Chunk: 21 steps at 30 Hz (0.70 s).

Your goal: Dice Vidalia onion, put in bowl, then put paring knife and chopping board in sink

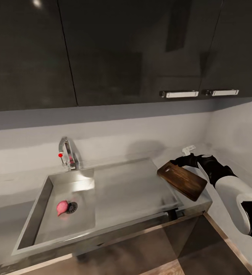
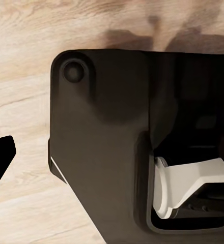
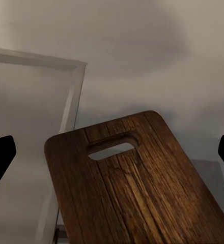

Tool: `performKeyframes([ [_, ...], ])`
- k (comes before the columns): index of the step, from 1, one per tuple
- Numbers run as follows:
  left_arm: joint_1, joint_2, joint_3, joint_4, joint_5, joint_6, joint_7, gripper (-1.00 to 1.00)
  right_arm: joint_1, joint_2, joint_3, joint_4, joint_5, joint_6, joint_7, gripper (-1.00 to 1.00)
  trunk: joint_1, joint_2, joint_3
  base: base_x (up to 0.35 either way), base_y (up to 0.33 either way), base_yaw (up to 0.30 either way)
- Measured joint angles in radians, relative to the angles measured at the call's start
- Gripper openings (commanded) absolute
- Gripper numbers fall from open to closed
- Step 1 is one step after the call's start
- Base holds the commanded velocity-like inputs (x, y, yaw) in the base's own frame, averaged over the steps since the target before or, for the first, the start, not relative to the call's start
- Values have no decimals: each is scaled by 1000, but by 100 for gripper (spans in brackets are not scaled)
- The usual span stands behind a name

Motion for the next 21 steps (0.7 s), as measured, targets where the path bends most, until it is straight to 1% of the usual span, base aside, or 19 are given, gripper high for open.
performKeyframes([
  [8,0,-1,0,-1,-1,-1,1,100,0,0,0,0,0,0,0,100,0,0,-9,18,-9,0],
  [21,0,-3,-1,0,-1,-1,1,100,0,0,1,1,0,0,0,100,0,0,-29,163,-99,0],
])
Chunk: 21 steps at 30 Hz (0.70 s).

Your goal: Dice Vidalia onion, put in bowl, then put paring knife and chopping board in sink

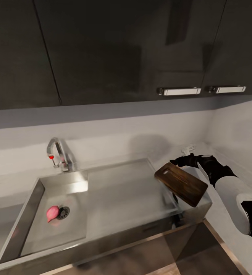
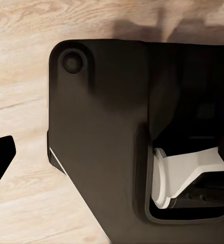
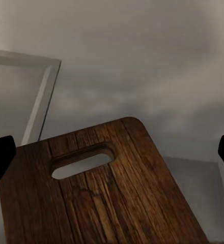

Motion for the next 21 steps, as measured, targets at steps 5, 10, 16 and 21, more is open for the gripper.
performKeyframes([
  [5,0,0,0,0,0,0,-1,100,0,0,1,0,0,1,0,100,0,0,-8,52,-17,0],
  [10,0,-3,0,0,0,0,0,100,0,0,0,0,0,0,1,100,0,0,-16,5,-2,0],
  [16,0,-4,0,1,0,0,0,100,0,0,1,0,0,1,1,100,0,0,-26,0,0,0],
  [21,0,-5,0,1,0,0,0,100,0,0,1,0,0,0,1,100,0,0,-34,0,0,0],
])
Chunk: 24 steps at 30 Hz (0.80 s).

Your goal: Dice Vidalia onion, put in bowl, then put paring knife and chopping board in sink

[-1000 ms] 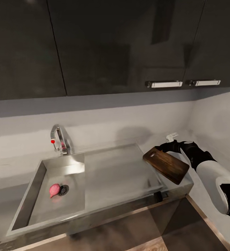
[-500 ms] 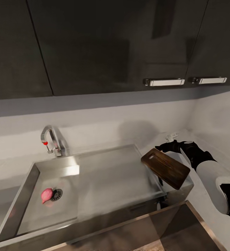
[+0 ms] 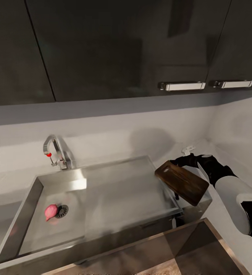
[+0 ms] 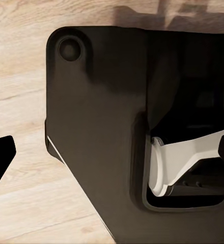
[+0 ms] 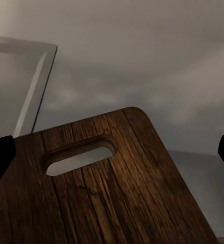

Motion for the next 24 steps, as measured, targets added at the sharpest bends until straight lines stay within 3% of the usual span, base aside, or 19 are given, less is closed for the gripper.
performKeyframes([
  [24,0,-1,0,2,0,0,-1,100,0,0,0,0,0,0,0,100,0,0,-38,58,-20,0],
])
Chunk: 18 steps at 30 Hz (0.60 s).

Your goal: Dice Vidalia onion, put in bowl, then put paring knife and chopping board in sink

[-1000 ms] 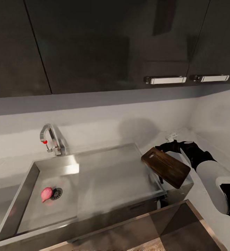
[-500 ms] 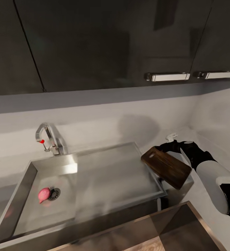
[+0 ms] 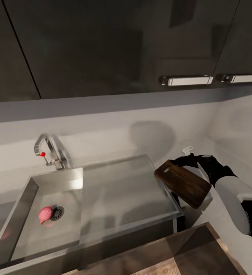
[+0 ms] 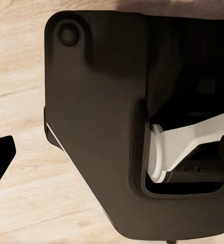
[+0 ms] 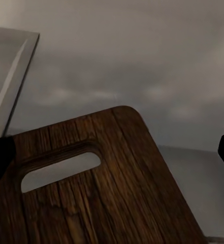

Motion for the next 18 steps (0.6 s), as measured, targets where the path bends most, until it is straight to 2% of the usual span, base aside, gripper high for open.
performKeyframes([
  [5,0,0,0,0,0,0,1,100,0,0,0,0,0,0,0,100,0,0,-8,53,-7,0],
  [12,0,-4,0,3,0,1,0,100,0,0,0,0,0,0,0,100,0,0,-19,219,-58,0],
  [18,0,-6,0,10,0,0,0,100,0,0,0,0,0,0,0,100,0,0,-29,58,-11,0],
])
